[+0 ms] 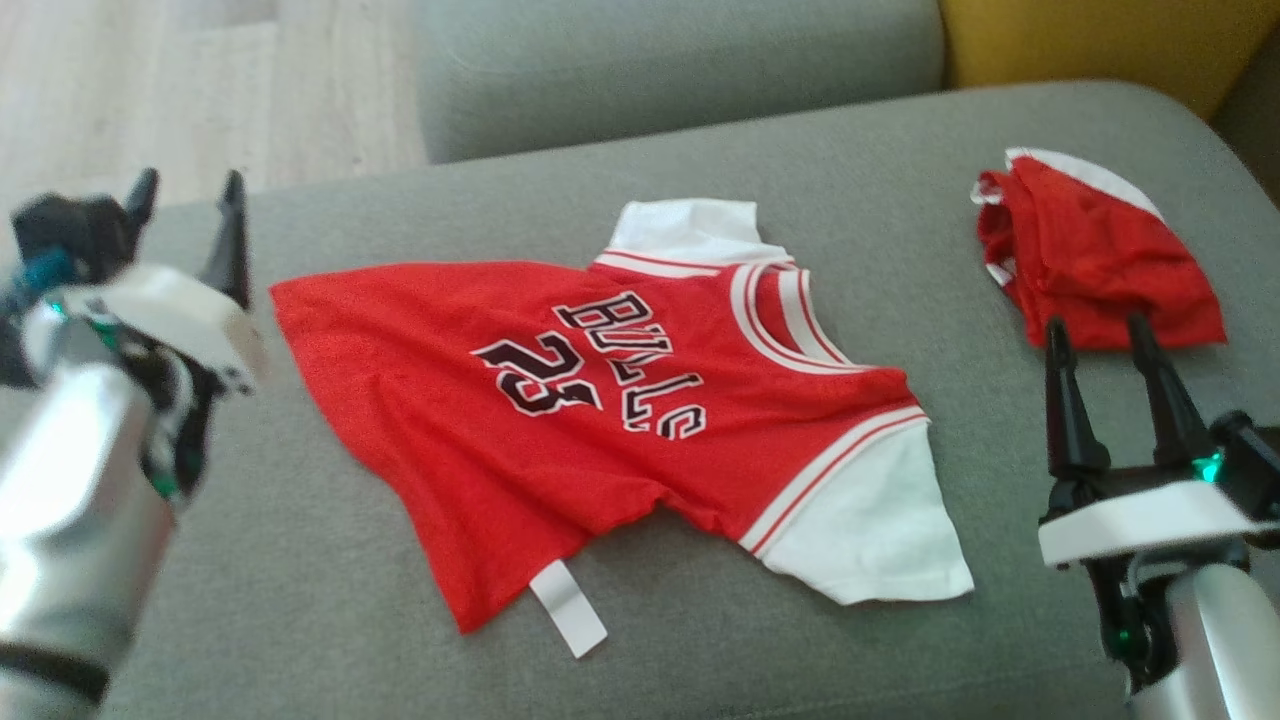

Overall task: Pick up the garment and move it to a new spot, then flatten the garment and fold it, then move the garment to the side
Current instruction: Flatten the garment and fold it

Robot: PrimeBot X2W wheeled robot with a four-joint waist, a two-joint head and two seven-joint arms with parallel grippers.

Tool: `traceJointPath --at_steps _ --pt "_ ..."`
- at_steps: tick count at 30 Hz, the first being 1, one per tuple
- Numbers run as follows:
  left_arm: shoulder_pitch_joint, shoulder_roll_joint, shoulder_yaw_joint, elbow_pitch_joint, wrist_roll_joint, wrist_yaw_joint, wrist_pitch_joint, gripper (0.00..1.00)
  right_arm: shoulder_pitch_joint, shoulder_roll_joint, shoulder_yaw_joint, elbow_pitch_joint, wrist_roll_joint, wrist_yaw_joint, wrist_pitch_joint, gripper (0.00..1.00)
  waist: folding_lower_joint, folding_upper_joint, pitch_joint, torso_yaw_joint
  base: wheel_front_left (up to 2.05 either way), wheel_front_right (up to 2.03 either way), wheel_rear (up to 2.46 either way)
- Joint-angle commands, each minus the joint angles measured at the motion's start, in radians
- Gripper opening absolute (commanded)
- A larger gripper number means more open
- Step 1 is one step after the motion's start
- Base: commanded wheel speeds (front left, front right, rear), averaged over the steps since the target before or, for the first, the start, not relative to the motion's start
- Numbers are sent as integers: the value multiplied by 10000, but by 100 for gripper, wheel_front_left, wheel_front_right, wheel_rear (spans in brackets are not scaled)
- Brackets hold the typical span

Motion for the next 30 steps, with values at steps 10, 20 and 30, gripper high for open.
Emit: traceJointPath --at_steps 10,20,30 --pt "4533 18 2495 -6158 742 2266 -122 100 450 -101 447 -655 -29 75 -468 100 1 0 -299 300 0 0 0" --pt "7214 -1270 3264 -7581 1986 1945 -123 100 1115 11 582 -616 -224 75 -633 100 1 0 -394 440 0 0 0" --pt "7442 -1842 3730 -7296 2532 1309 -123 100 1148 -26 557 -690 -337 75 -480 100 1 0 -382 441 0 0 0"
